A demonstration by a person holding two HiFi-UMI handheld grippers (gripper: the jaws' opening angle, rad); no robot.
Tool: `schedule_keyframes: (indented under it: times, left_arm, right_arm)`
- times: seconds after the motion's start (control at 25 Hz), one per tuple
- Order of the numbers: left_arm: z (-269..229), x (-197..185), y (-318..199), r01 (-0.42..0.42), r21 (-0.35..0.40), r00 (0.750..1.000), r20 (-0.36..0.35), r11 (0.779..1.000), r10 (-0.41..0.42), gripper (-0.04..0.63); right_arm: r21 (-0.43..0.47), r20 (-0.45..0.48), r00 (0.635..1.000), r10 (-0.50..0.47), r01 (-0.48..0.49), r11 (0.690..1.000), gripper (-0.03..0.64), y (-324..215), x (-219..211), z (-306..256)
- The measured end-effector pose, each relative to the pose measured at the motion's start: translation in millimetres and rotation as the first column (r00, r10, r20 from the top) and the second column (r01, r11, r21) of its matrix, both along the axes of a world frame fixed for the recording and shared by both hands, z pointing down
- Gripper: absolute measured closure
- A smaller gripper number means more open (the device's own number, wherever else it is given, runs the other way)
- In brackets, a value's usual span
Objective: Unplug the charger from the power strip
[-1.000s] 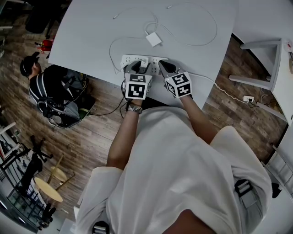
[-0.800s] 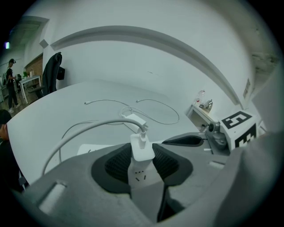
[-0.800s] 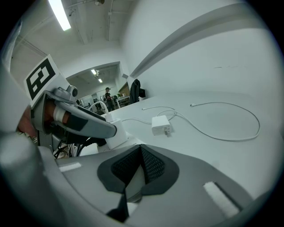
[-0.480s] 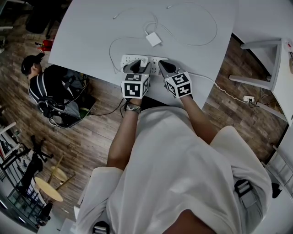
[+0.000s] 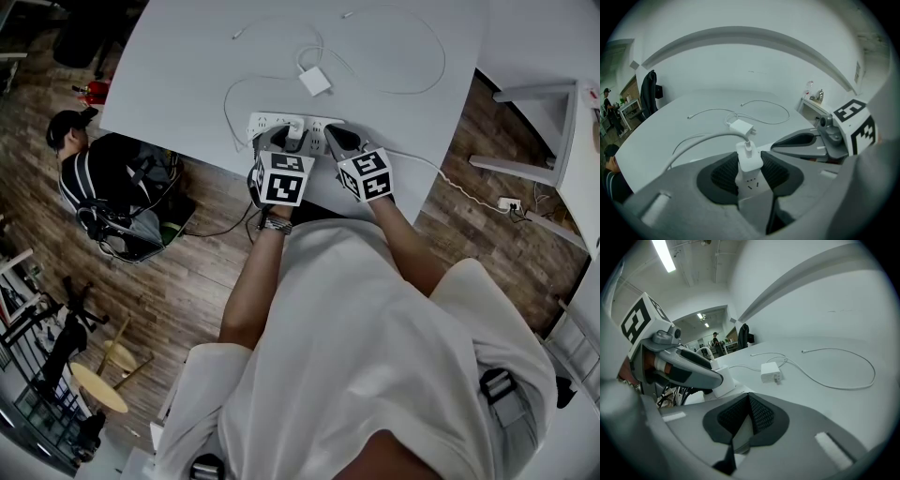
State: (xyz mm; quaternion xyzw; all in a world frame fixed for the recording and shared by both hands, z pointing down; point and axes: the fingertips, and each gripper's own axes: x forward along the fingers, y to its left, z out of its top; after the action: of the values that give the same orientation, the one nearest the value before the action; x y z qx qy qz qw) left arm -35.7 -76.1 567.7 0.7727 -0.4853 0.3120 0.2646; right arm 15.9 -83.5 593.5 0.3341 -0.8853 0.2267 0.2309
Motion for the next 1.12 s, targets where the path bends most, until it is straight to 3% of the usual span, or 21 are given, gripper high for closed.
schedule_keyframes:
  times: [0.4, 0.8, 1.0, 1.12]
  left_arm:
    - [-1.2, -1.1, 1.2, 0.042, -0.024, 0.994, -0.096, 0.999, -0.044, 0.439]
    - [-1.0, -4.0, -0.6, 0.081, -0.056, 0.971, -0.223, 0.995, -0.091, 0.434]
    - [-2.0, -4.3, -0.4, 0.082, -0.06, 0.968, -0.233, 0.995, -0.094, 0.434]
    - [-1.6, -3.5, -0.1, 0.073, -0.05, 0.976, -0.203, 0.996, -0.082, 0.434]
  right_arm:
    - [0.004, -0.002, 1.0, 0.001, -0.001, 1.0, 0.615, 0.3, 0.3, -0.7]
    - [0.005, -0.005, 1.0, 0.001, -0.001, 1.0, 0.615, -0.2, -1.0, 1.4]
    - [0.006, -0.007, 1.0, 0.002, -0.002, 1.0, 0.615, 0.4, -1.1, 1.0]
    - [0.006, -0.007, 1.0, 0.002, -0.002, 1.0, 0.615, 0.2, -0.6, 1.3]
